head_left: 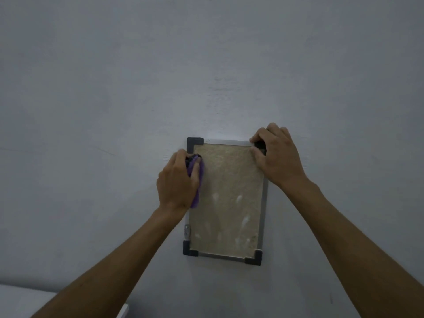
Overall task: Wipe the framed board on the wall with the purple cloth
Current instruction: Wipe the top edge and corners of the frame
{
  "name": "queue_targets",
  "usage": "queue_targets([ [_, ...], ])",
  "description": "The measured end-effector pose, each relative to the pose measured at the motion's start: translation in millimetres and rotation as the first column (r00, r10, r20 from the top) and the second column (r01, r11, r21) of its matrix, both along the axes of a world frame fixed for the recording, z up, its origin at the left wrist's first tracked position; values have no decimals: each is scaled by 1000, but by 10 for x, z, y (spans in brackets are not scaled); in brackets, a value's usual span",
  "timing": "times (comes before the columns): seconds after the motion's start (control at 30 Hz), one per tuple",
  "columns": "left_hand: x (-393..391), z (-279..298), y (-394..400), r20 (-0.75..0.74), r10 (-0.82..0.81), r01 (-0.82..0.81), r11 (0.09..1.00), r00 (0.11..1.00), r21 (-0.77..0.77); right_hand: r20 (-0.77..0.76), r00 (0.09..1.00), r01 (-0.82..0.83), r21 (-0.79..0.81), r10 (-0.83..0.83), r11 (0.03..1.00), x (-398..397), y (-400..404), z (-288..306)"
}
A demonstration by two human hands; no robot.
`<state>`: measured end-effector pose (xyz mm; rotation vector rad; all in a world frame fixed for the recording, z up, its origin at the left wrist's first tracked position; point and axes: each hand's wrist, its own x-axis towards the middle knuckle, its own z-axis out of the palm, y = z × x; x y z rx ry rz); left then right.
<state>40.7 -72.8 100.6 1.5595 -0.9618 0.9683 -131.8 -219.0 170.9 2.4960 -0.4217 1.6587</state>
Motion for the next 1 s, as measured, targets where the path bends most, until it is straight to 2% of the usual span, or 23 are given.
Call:
queue_targets([
  [0.2,-297,-185,-213,-9,-22,22,998,1000,52,-1,1000,1,17,-1,1000,6,11,1],
  [0.37,-324,-233,-266,-253,-34,-16,981,967,-194,-2,1000,-1,20,1,1000,8,41,1],
  [0.47,-447,-230,-388,-322,-13,-72,965,947,-252,9,1000,12,26,-12,1000,21,41,-2],
  [0.53,-561,-229,-459,-273,-11,-53,973,962,-224,16,1000,16,29,-17,999,27,36,-10],
  [0.67,-637,-290,-509,-127,-16,7,997,992,-70,8,1000,-2,28,2,1000,7,25,-20],
  [0.73,-579,-274,-484,-159,-8,-10,994,987,-110,6,1000,-6,29,6,1000,-5,29,-15],
  [0.87,-550,-200,-491,-352,-51,-59,954,935,-295,7,1000,-8,25,8,1000,0,35,-16],
  [0.93,-643,-191,-555,-345,-54,-51,957,937,-287,13,1000,-5,23,5,1000,9,30,-23],
  [1.0,-723,-216,-599,-260,-50,-4,979,964,-203,22,1000,-8,28,7,1000,14,29,-28],
])
